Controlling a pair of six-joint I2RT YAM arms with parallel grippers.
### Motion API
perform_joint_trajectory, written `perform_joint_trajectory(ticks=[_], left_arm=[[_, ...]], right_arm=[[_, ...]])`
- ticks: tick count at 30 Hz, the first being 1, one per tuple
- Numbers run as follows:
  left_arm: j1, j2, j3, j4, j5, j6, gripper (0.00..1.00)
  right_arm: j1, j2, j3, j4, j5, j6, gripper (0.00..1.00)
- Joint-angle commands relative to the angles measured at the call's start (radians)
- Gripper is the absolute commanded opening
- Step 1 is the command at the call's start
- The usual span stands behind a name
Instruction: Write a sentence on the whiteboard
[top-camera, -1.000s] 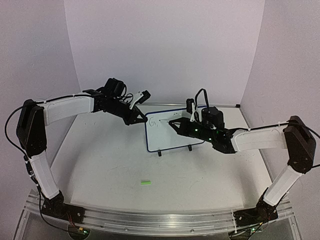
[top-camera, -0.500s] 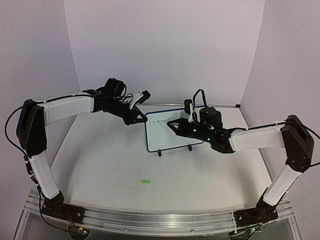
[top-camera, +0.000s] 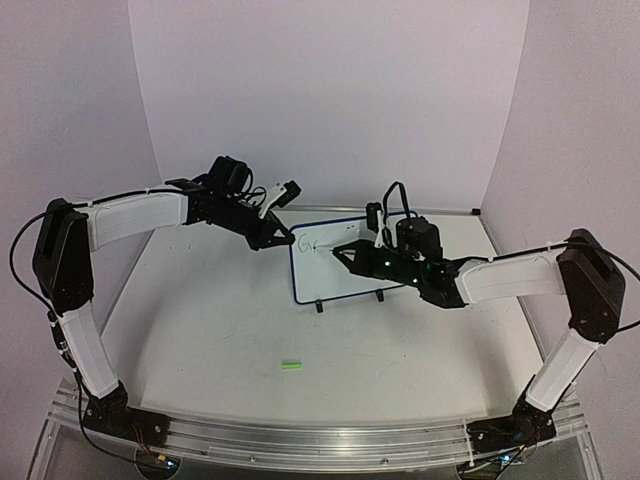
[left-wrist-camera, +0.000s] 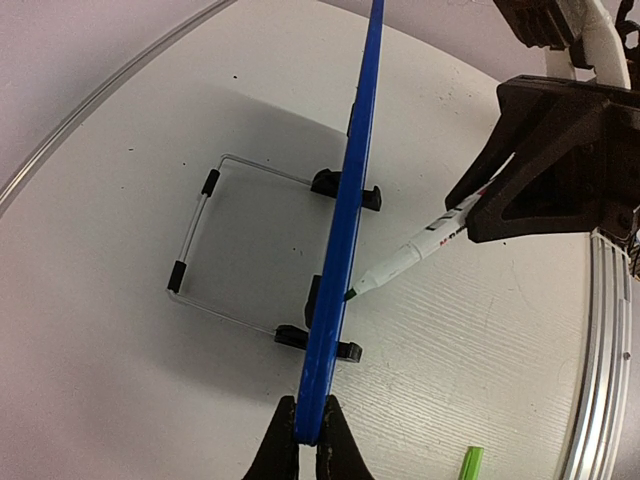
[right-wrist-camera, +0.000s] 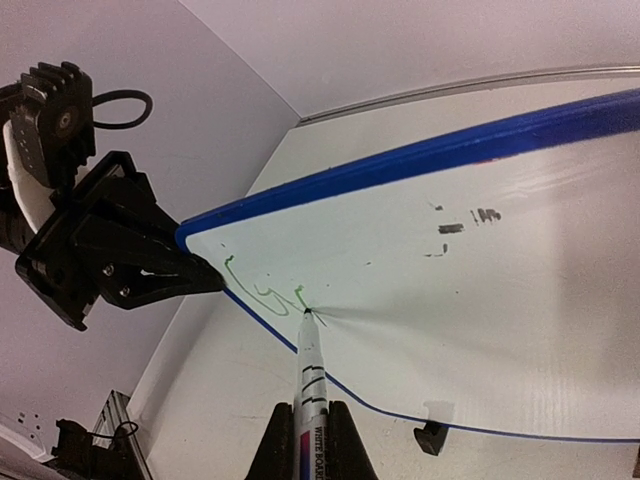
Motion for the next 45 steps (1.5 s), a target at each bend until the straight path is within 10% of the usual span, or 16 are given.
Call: perform_joint_trajectory(ticks=[1, 45], left_arm=[[0.003, 0.005, 0.029, -0.031, -0.066, 0.032, 0.00], [0.003, 0.010, 0.030, -0.032, -0.065, 0.030, 0.00]], right_arm=[[-0.007, -0.057, 0.000, -0.022, 0.094, -0.019, 0.00], [-0.006, -0.073, 0.037, -0.012, 0.021, -0.033, 0.00]])
